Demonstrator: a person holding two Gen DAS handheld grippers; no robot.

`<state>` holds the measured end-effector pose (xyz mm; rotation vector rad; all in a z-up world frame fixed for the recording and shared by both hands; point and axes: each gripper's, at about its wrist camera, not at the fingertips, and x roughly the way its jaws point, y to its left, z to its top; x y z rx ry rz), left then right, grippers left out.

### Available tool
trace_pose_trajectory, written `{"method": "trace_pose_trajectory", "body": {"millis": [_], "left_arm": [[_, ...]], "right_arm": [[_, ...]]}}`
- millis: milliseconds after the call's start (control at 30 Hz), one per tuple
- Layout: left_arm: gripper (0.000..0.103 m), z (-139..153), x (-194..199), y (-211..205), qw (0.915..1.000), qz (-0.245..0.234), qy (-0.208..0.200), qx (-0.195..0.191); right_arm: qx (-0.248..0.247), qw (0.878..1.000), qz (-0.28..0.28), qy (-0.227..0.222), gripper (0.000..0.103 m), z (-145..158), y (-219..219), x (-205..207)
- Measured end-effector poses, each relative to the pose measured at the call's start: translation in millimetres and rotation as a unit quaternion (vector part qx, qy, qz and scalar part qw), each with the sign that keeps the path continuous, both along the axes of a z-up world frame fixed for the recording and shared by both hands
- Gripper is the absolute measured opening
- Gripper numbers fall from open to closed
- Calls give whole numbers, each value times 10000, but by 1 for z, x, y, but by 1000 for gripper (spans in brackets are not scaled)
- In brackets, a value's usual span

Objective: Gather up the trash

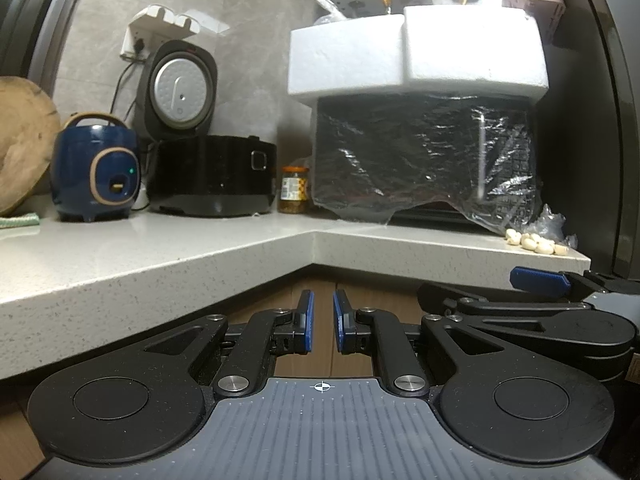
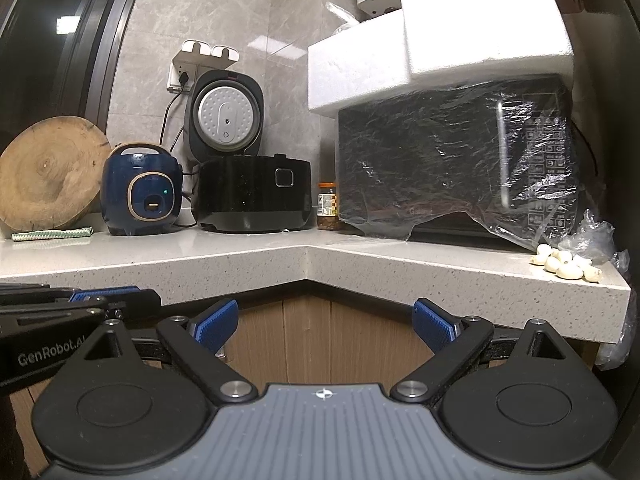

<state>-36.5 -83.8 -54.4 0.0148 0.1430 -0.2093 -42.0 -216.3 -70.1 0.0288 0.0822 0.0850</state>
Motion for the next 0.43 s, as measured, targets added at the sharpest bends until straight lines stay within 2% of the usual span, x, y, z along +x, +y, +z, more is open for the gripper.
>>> {"method": "trace_pose_trajectory", "body": {"millis": [300,433], "left_arm": [[13,-1,2,0,10000,15,36,72],[13,-3,9,-2,9997,175,103,158]], "right_arm": [[46,10000,14,18,95,0,-1,1],[184,9997,185,-20,95,1,-5,4]]}}
